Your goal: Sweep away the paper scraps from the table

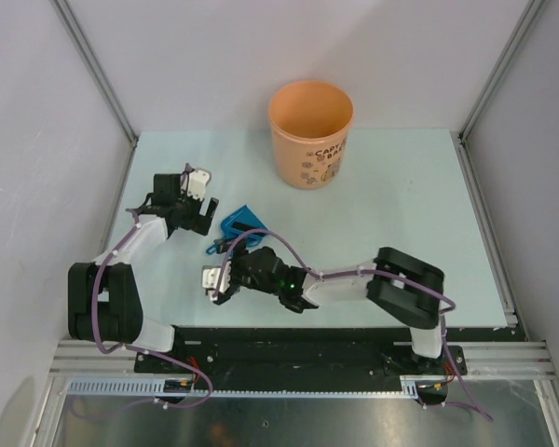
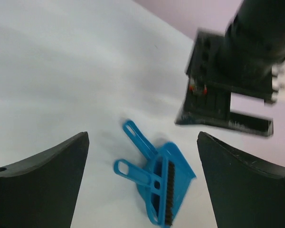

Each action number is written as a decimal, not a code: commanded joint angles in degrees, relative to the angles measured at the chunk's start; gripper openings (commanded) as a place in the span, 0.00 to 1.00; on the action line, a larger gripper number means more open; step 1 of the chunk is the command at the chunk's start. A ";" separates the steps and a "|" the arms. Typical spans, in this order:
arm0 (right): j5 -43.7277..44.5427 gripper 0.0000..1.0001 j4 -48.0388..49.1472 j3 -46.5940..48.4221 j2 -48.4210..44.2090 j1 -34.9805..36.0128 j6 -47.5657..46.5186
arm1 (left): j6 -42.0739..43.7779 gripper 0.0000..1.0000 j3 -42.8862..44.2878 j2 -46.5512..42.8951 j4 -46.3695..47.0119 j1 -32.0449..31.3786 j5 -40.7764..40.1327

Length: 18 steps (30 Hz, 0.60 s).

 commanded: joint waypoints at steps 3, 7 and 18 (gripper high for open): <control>-23.38 1.00 -25.71 6.38 -12.17 1.68 10.72 | 0.38 1.00 -0.39 0.23 1.52 0.39 1.10; -39.64 1.00 -38.90 9.65 -16.04 0.45 14.06 | 0.47 1.00 -0.39 0.40 1.43 0.40 1.28; -45.48 1.00 -68.95 10.88 -22.90 -7.54 17.74 | 0.38 1.00 -0.22 0.67 0.73 0.39 1.63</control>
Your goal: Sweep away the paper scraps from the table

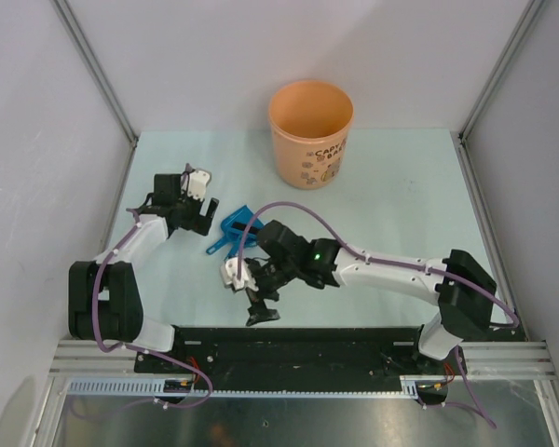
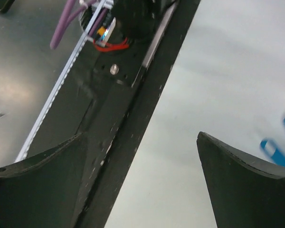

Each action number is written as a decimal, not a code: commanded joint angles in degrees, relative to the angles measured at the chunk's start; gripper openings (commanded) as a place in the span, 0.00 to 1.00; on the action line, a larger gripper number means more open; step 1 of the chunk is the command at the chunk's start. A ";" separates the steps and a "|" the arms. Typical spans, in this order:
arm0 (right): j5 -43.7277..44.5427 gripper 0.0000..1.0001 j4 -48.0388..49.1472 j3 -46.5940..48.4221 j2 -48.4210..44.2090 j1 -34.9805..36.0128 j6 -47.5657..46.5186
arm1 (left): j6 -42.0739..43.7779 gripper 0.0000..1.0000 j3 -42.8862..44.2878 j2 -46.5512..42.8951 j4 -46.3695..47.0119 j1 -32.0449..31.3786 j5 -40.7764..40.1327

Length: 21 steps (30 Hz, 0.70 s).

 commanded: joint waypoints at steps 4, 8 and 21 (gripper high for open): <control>6.10 1.00 -23.11 1.66 -4.57 -8.42 8.30 | 0.44 1.00 0.04 0.32 0.03 0.39 2.09; 12.86 1.00 -29.19 1.57 -4.22 -15.08 12.52 | 0.36 1.00 0.48 0.84 -0.67 0.39 2.70; 41.07 1.00 -23.84 -3.33 -7.03 -39.09 34.40 | -0.43 1.00 1.54 2.42 -2.17 0.31 2.00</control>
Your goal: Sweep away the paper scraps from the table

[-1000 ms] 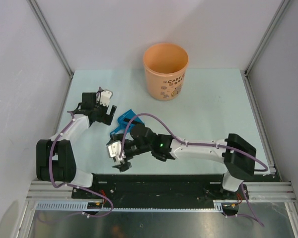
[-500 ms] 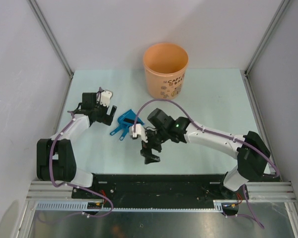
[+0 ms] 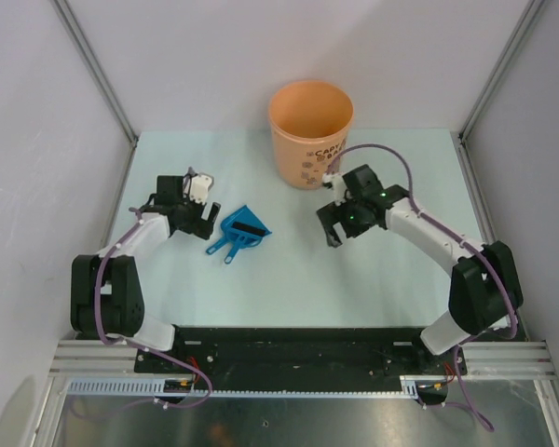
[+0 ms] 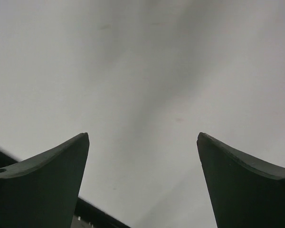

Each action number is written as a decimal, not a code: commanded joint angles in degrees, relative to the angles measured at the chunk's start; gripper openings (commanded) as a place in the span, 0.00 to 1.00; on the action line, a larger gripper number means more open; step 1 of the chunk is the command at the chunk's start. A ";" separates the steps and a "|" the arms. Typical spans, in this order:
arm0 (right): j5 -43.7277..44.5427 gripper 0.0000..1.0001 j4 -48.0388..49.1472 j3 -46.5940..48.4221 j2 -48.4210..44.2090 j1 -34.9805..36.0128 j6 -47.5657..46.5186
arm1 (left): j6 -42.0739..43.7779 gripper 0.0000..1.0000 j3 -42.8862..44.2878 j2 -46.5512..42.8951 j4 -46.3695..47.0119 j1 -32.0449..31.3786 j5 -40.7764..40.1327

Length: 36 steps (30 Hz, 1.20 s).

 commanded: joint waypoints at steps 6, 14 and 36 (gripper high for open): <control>30.85 1.00 23.74 -16.03 -13.96 -8.39 11.29 | -4.47 1.00 0.32 2.06 3.21 0.39 2.43; 31.66 1.00 53.36 -36.94 -25.04 -14.61 8.73 | -10.97 1.00 -6.98 -0.30 18.33 0.31 3.04; 27.62 1.00 113.01 -59.66 -5.17 -25.09 6.71 | -13.71 1.00 -38.16 -11.20 75.02 0.48 1.01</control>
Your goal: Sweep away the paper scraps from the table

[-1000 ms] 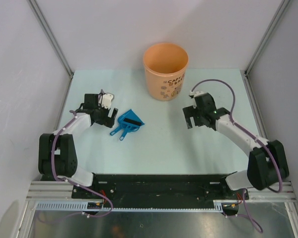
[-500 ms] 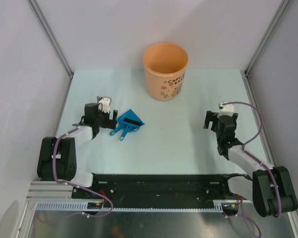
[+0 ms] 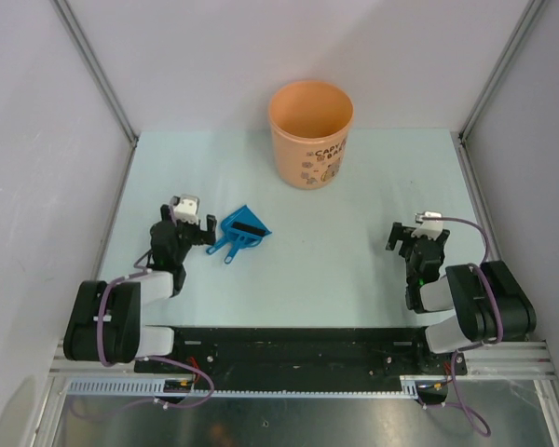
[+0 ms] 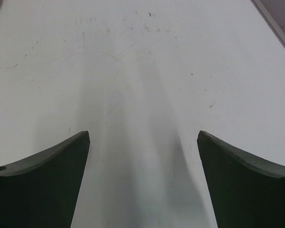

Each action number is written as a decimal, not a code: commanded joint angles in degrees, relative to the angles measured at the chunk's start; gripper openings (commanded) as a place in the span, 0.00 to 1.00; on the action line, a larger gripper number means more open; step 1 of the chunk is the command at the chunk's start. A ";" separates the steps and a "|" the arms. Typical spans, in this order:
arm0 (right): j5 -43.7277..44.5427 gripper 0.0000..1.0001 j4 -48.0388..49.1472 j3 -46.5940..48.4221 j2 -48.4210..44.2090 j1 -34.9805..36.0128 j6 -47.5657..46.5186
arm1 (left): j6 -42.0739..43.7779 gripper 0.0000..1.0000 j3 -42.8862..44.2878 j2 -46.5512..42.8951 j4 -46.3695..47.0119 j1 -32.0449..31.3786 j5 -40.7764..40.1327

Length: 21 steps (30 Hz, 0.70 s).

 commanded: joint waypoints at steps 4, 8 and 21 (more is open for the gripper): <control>-0.62 1.00 8.11 2.95 2.34 -0.33 -1.56 | -1.37 1.00 -12.69 0.62 31.97 0.39 2.43; -0.36 1.00 7.40 3.39 2.07 -0.33 -1.48 | -1.99 1.00 -11.47 -0.16 28.87 0.39 1.02; 0.34 1.00 4.94 4.80 2.25 -0.24 -1.30 | -2.17 1.00 -11.38 -0.07 28.87 0.39 0.67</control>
